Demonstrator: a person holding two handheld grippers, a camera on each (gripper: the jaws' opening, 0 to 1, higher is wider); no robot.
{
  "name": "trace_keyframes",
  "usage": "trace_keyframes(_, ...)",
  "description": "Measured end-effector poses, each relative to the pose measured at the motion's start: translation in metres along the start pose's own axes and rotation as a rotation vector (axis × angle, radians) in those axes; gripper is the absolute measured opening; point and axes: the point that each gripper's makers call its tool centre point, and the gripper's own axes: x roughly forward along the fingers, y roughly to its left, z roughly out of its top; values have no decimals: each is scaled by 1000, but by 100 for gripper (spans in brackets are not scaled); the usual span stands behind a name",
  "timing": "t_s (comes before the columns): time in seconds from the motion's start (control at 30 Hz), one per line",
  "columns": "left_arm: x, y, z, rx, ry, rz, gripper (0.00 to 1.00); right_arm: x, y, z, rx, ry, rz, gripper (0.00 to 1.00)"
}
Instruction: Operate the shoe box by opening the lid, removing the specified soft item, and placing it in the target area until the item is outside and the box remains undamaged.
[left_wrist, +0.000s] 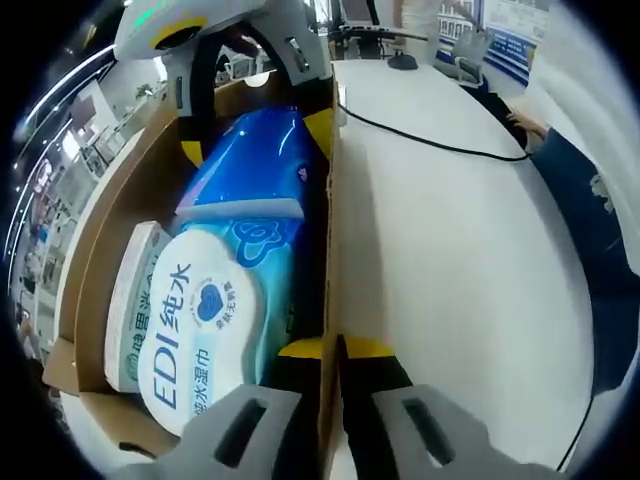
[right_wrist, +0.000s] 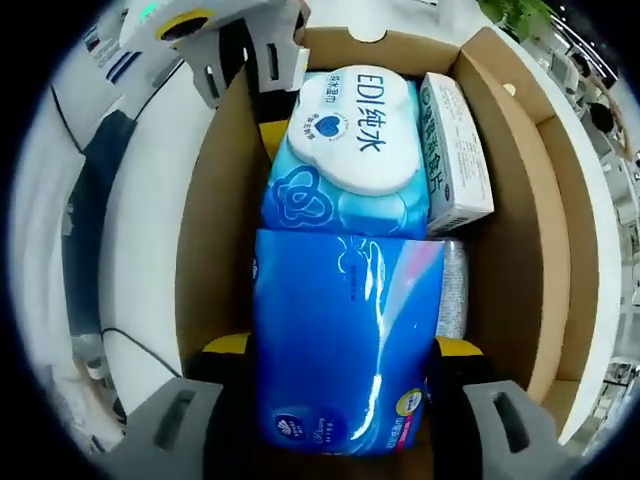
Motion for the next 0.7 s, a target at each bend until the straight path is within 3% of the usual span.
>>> trace_keyframes(0.37, 0, 0, 1, -2, 2, 0, 1, 9, 2, 0, 19, -14, 52, 70)
trace_keyframes(0.7, 1, 0, 0, 3, 12, 1, 1, 14, 3, 1, 23, 14, 30, 70)
